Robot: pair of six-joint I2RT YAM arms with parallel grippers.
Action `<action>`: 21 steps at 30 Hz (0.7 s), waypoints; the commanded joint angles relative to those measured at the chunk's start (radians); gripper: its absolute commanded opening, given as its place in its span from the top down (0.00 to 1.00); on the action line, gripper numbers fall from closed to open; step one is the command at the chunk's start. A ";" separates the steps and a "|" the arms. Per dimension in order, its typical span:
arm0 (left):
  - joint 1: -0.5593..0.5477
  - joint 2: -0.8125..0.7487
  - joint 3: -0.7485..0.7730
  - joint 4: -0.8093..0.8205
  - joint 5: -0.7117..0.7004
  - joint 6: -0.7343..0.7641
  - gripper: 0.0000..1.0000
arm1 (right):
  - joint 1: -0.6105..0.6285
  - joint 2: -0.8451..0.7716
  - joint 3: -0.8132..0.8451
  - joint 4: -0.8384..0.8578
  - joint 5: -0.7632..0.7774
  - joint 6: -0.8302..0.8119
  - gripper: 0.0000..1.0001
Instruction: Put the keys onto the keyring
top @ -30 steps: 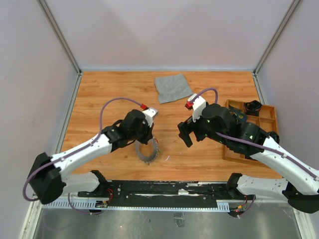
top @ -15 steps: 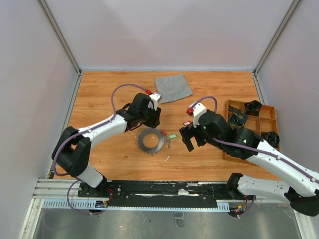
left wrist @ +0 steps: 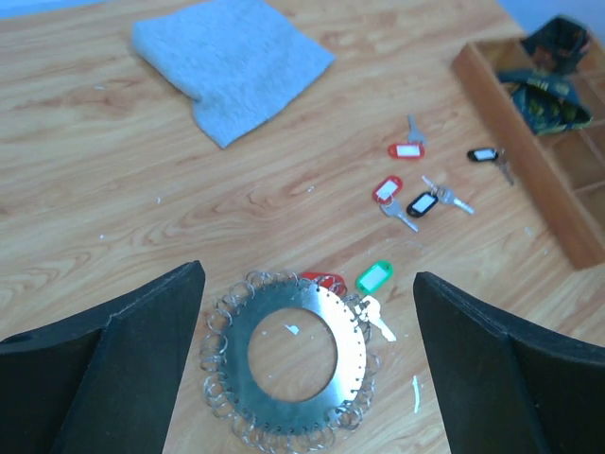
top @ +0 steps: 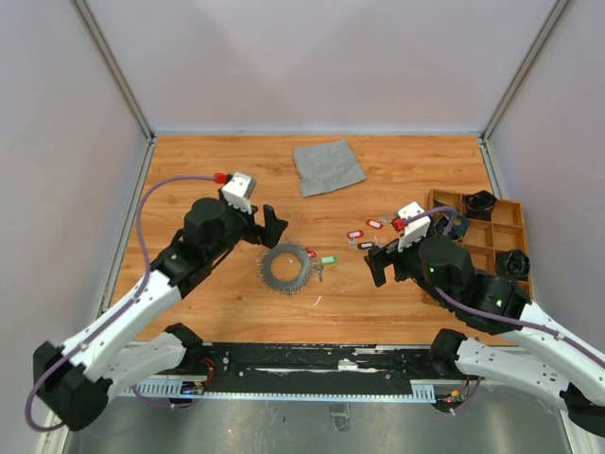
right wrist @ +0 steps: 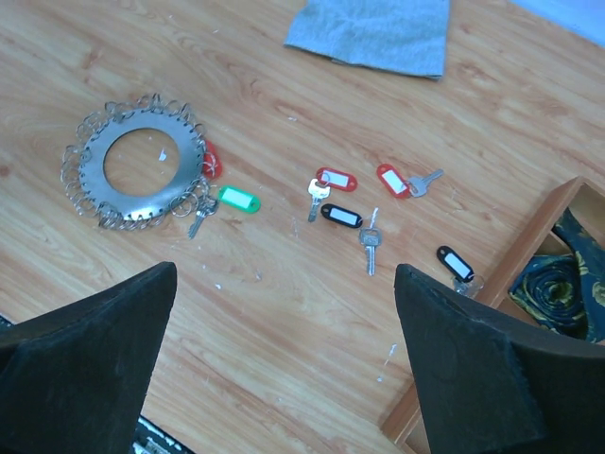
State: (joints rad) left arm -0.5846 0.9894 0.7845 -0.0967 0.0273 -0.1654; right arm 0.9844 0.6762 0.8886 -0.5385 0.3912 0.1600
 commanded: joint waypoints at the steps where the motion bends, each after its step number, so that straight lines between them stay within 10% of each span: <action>1: 0.005 -0.192 -0.096 0.008 -0.105 -0.066 0.00 | -0.013 -0.058 -0.032 0.051 0.093 -0.021 0.02; 11: 0.005 -0.601 -0.236 -0.110 -0.276 -0.132 0.00 | -0.013 -0.228 -0.130 0.025 0.178 0.006 0.02; 21: 0.005 -0.635 -0.235 -0.172 -0.313 -0.166 0.00 | -0.013 -0.382 -0.201 -0.016 0.219 0.041 0.02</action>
State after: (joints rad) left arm -0.5846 0.3489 0.5426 -0.2428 -0.2523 -0.3126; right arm 0.9844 0.3290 0.7067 -0.5331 0.5541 0.1741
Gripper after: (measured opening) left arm 0.994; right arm 0.984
